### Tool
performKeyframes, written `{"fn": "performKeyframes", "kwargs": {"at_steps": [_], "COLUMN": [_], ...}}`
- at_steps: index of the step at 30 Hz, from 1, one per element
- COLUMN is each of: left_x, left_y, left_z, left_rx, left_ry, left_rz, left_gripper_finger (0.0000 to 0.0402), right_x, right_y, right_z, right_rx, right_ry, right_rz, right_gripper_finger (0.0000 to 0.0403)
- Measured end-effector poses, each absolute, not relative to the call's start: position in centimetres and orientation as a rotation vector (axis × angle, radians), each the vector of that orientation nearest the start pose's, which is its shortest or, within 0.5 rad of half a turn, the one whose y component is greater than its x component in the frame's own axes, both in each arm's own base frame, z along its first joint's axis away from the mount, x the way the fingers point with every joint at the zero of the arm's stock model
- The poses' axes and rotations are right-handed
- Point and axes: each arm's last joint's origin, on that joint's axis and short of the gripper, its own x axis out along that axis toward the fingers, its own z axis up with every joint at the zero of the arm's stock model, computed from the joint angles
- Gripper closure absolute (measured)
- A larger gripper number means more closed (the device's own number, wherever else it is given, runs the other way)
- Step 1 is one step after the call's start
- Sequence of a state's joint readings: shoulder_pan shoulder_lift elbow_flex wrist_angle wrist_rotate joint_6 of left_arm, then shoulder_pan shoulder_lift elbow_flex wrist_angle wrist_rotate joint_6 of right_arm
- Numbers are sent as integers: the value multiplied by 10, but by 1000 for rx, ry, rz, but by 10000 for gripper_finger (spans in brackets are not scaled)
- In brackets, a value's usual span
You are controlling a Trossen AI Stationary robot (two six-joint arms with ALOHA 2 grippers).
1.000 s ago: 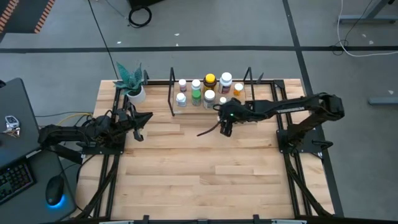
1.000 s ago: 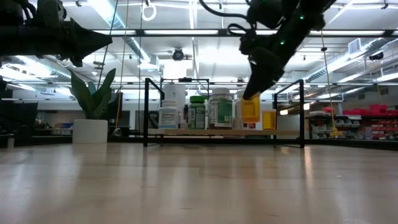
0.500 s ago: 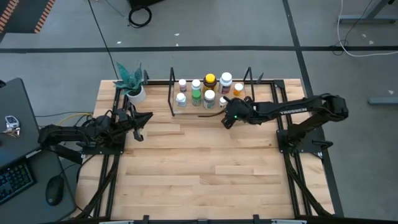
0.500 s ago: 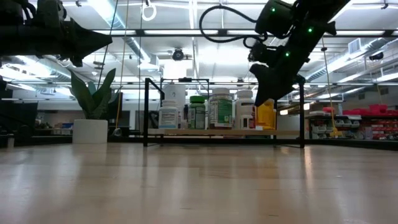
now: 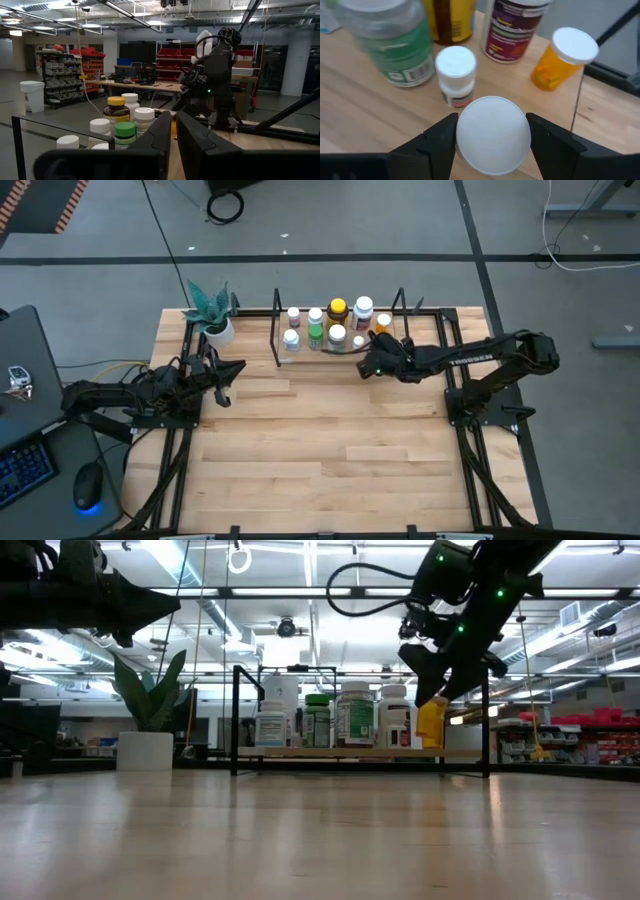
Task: Pick and place medicine bottles onto shelf by color
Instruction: Put the orange pill bottle on the shelf
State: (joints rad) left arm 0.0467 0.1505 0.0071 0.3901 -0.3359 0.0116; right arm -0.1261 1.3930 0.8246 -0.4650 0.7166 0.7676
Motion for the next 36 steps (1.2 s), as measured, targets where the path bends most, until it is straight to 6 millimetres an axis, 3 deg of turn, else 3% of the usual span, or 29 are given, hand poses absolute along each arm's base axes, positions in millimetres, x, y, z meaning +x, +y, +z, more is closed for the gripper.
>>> {"fn": "performKeyframes", "kwargs": {"at_steps": [6, 13, 20, 36], "left_x": [102, 102, 102, 102], "left_y": [14, 14, 14, 14], "left_z": [191, 191, 191, 191], "left_rx": [-25, -24, -24, -24], "left_ry": [-243, -242, -243, -243], "left_rz": [382, 382, 382, 382], "left_gripper_finger": [371, 362, 367, 361], "right_x": [253, 271, 283, 276], "right_y": [-51, -42, -41, -71], "right_z": [210, 223, 208, 197], "right_rx": [386, 359, 333, 380], "right_ry": [675, 702, 788, 813], "right_rz": [-1124, -1172, -1284, -1382], "right_gripper_finger": [169, 169, 169, 169]}}
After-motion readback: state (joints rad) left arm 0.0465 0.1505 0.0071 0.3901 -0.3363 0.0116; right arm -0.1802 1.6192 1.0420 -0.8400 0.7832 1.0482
